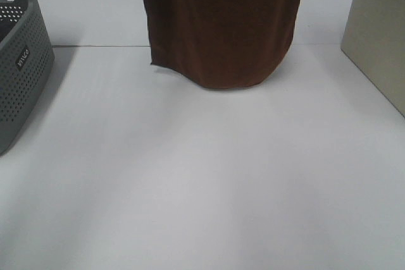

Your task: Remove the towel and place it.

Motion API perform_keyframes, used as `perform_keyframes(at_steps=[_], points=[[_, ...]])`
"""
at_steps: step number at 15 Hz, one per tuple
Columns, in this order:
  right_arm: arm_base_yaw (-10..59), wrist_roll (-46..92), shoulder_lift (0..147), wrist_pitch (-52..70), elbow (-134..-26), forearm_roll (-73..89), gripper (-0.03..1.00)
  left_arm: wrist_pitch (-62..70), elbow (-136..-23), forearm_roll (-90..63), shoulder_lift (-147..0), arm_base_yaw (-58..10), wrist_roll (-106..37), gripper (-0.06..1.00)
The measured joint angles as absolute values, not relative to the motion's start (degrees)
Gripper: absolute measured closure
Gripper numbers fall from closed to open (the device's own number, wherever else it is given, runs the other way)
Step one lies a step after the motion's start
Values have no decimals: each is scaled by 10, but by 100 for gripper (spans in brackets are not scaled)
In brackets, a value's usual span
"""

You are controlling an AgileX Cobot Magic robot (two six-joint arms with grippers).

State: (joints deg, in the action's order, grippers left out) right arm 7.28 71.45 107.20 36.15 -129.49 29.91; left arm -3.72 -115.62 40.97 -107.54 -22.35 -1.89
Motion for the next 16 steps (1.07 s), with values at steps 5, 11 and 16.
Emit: perform_keyframes(at_steps=[5, 11, 16], points=[[73, 820, 1135, 248, -1295, 406, 96, -203, -1201, 401, -1168, -163, -19, 94], [73, 938, 1157, 253, -1297, 538, 96, -164, -1428, 400, -1307, -152, -19, 94], [73, 926, 1157, 320, -1299, 457, 96, -81, -1431, 396, -1314, -152, -19, 94]])
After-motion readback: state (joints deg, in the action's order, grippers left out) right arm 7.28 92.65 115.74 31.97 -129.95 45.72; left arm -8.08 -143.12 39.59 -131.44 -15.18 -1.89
